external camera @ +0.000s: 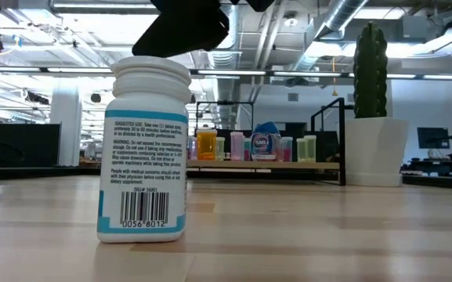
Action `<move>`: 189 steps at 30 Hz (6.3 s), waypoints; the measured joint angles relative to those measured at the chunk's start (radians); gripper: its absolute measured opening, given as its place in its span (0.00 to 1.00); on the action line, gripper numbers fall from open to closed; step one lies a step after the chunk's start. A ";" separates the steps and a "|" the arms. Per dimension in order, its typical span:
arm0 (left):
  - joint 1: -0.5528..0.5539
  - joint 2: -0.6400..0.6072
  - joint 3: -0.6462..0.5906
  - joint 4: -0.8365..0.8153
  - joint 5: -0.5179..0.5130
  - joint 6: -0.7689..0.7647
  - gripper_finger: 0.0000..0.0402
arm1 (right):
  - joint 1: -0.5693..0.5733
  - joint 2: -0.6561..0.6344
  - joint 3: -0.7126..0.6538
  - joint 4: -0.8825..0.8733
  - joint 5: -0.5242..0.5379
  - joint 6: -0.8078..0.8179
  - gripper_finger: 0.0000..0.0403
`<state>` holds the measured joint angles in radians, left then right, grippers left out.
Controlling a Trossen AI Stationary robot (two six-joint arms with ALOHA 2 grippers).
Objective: Pick and place medicine bottles onto shelf by color
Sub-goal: Put the white pill bottle on the shelf, then put the yellow pill bottle on the shelf
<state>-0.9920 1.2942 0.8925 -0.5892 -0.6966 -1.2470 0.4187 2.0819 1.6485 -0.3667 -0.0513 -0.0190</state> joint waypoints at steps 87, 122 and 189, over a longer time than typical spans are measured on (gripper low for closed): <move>0.468 0.000 0.000 -0.087 -0.068 0.116 0.67 | -0.543 -0.608 -0.595 -0.198 0.252 0.177 0.50; 0.680 -0.001 0.000 -0.088 0.073 0.389 0.67 | -0.755 -0.475 -0.588 -0.012 0.405 0.223 0.50; 0.192 0.025 0.000 -0.157 0.411 -0.507 0.67 | -0.305 -0.487 -0.212 -0.339 0.388 0.206 0.67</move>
<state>-0.8001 1.3192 0.8925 -0.7466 -0.2854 -1.7543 0.1133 1.5951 1.4368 -0.7056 0.3370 0.1870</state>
